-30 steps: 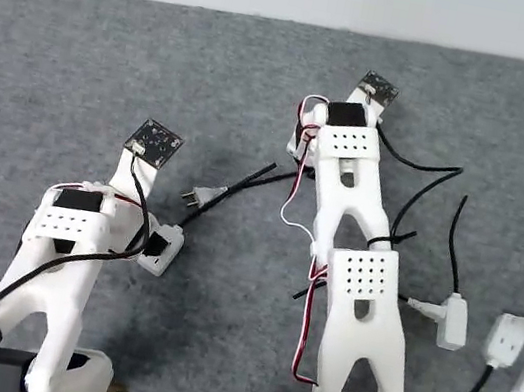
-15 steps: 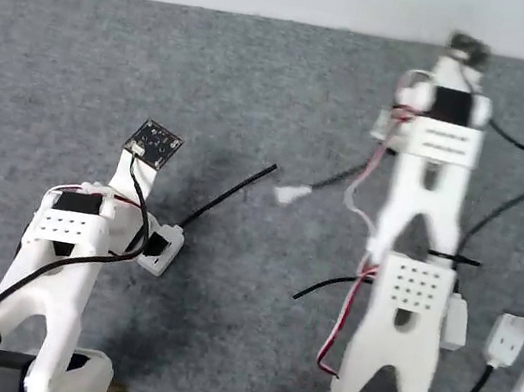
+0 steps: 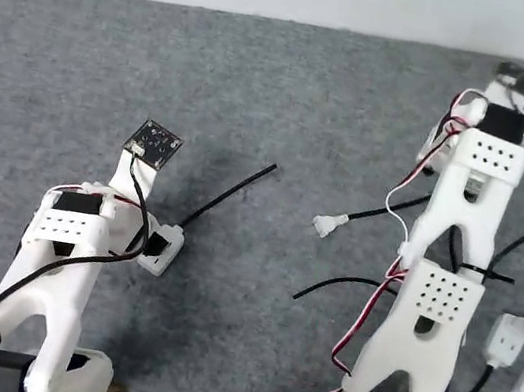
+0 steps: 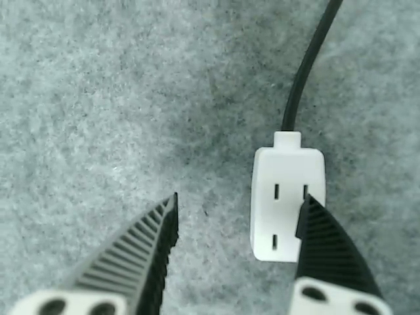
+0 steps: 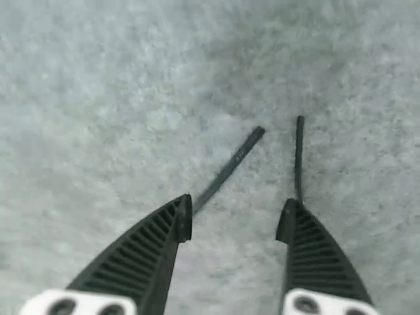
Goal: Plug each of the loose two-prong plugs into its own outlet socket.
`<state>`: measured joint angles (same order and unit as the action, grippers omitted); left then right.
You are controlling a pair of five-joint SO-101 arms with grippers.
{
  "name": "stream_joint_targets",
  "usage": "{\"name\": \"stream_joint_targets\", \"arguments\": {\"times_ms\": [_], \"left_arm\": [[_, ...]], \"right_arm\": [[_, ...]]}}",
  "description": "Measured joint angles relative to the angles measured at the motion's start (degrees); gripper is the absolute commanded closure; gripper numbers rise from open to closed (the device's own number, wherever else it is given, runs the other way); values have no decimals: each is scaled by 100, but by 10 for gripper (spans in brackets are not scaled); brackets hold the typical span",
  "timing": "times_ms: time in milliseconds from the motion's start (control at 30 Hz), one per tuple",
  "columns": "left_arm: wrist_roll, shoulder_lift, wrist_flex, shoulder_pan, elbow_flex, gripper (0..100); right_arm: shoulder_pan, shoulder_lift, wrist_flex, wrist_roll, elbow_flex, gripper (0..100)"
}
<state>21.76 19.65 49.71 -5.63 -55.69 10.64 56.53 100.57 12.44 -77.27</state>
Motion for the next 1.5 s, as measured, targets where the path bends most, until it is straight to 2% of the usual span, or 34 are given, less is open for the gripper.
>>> {"name": "stream_joint_targets", "arguments": {"times_ms": [67,200,400,567,767,867,1500], "left_arm": [[0,0,0,0,0,727],[0,0,0,0,0,725],[18,0,0,0,0,725],[35,-9,-114,0,-18,725],[35,-9,-123,0,-18,725],[35,-9,-123,0,-18,725],[35,-9,-123,0,-18,725]], "right_arm": [[-123,-220,0,387,-35,943],[-440,-738,0,1143,598,882],[-1143,-1881,0,2338,3270,852],[-1547,-2497,-369,2954,4949,852],[-1741,-2532,-1732,3218,6462,852],[-1802,-2532,-2242,3235,6673,852],[-1960,-2374,-3077,3385,6681,855]]}}
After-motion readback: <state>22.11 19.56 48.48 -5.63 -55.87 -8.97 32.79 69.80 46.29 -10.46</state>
